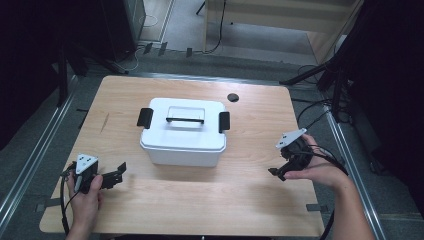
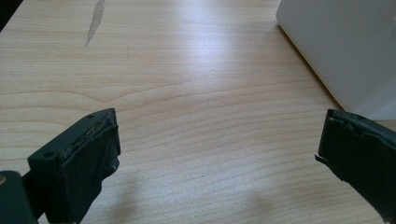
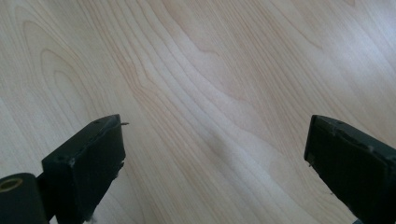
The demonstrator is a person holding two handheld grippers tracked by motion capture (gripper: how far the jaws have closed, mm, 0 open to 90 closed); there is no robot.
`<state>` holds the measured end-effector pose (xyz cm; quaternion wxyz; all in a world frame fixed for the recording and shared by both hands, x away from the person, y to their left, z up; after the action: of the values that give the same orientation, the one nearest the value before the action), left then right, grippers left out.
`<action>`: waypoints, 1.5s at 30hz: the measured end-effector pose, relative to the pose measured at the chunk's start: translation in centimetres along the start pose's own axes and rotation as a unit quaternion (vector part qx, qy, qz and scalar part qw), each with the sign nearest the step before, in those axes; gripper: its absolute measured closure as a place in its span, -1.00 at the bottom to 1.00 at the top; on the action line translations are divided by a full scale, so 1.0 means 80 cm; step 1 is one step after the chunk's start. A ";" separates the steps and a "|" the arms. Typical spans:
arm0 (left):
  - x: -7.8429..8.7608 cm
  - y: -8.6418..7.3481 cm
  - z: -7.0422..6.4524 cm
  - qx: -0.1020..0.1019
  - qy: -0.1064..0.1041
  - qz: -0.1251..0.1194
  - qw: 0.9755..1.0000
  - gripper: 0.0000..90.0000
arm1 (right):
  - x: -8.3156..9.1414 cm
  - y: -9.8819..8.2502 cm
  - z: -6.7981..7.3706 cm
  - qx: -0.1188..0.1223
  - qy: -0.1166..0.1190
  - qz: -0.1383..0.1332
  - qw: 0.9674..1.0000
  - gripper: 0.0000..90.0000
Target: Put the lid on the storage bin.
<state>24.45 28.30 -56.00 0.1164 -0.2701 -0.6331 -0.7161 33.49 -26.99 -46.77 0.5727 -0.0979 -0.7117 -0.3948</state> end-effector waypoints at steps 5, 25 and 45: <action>0.000 0.000 0.000 0.000 0.001 -0.001 1.000 -1.00 | -0.005 -0.019 -0.005 -0.013 -0.016 -0.030 0.999 -0.87; 0.000 0.000 -0.002 -0.003 0.000 0.001 1.000 -1.00 | -0.018 -0.082 0.006 -0.071 -0.008 -0.071 0.995 -0.89; 0.000 -0.001 -0.003 -0.003 0.003 0.000 1.000 -1.00 | -0.028 -0.136 0.021 -0.119 -0.006 -0.130 0.984 -0.87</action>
<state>24.37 28.08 -56.06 0.1176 -0.2685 -0.6304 -0.7188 26.51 -32.42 -53.74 0.4967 -0.0741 -0.6695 -0.5474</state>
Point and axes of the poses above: each handheld gripper's, and its own axes: x roughly backward along the jaws, y roughly out of its top, z roughly to its left, the point moved 2 cm from there along -x, roughly forward along the jaws, and after that the axes turned 12 degrees about -x, right-handed, at the moved point
